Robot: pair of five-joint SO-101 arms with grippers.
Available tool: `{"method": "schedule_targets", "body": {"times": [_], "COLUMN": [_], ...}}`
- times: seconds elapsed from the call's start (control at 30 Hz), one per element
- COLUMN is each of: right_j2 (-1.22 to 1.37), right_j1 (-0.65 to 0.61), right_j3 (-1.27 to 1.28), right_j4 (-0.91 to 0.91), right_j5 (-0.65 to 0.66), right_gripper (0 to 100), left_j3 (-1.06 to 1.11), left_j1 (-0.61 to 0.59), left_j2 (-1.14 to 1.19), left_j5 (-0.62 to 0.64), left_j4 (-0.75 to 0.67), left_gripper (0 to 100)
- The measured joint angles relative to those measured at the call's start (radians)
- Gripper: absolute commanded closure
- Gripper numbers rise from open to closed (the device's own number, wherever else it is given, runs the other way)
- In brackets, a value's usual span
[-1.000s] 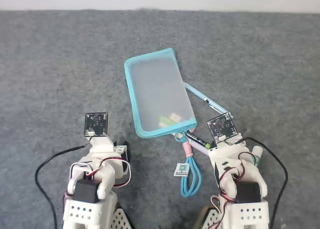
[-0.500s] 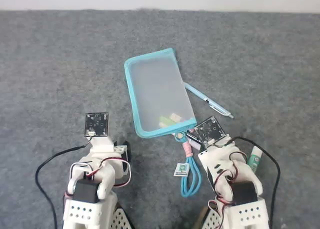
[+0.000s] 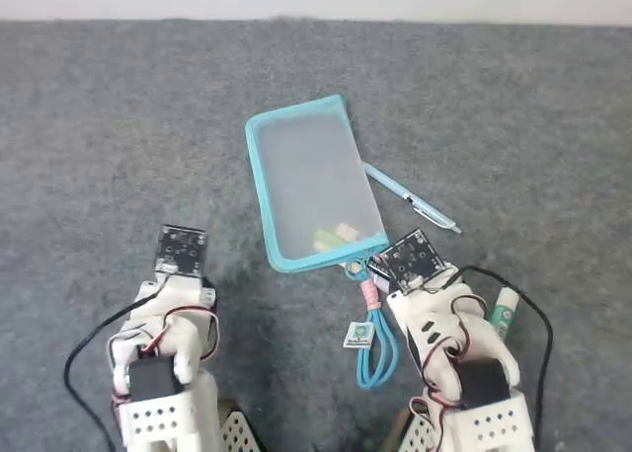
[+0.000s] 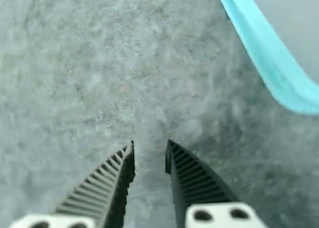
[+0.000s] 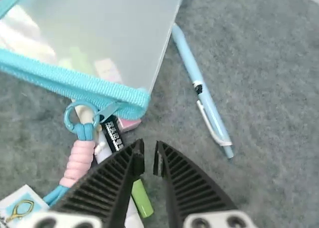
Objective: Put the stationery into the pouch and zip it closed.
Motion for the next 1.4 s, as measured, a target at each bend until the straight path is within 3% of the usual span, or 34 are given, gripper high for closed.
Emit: {"method": "schedule_targets", "body": {"times": [0.13, 0.33, 0.5, 0.63, 0.77, 0.93, 1.4], "right_j2": [0.055, 0.425, 0.861, 1.201, 1.442, 1.508, 1.517], "right_j1": [-0.002, -0.005, -0.129, -0.242, -0.281, -0.288, -0.288], "right_j3": [-0.089, -0.270, -0.503, -0.658, -0.741, -0.766, -0.747], "right_j4": [0.017, -0.034, -0.049, -0.051, -0.054, -0.057, -0.063], "right_j5": [0.000, 0.000, -0.020, -0.126, -0.176, -0.187, -0.189], "right_gripper": [94.5, 94.1, 93.9, 93.3, 84.2, 76.6, 76.8], "left_j3": [0.000, 0.000, 0.000, 0.000, 0.000, 0.000, 0.000], "left_j1": [0.000, 0.000, 0.000, 0.000, 0.000, 0.000, 0.000], "left_j2": [0.000, 0.000, 0.000, 0.000, 0.000, 0.000, 0.000], "left_j5": [-0.057, -0.058, -0.058, -0.058, -0.058, -0.058, -0.058], "left_j4": [0.000, 0.000, 0.000, 0.000, 0.000, 0.000, 0.000], "left_gripper": [91, 91, 91, 91, 90, 90, 90]}}
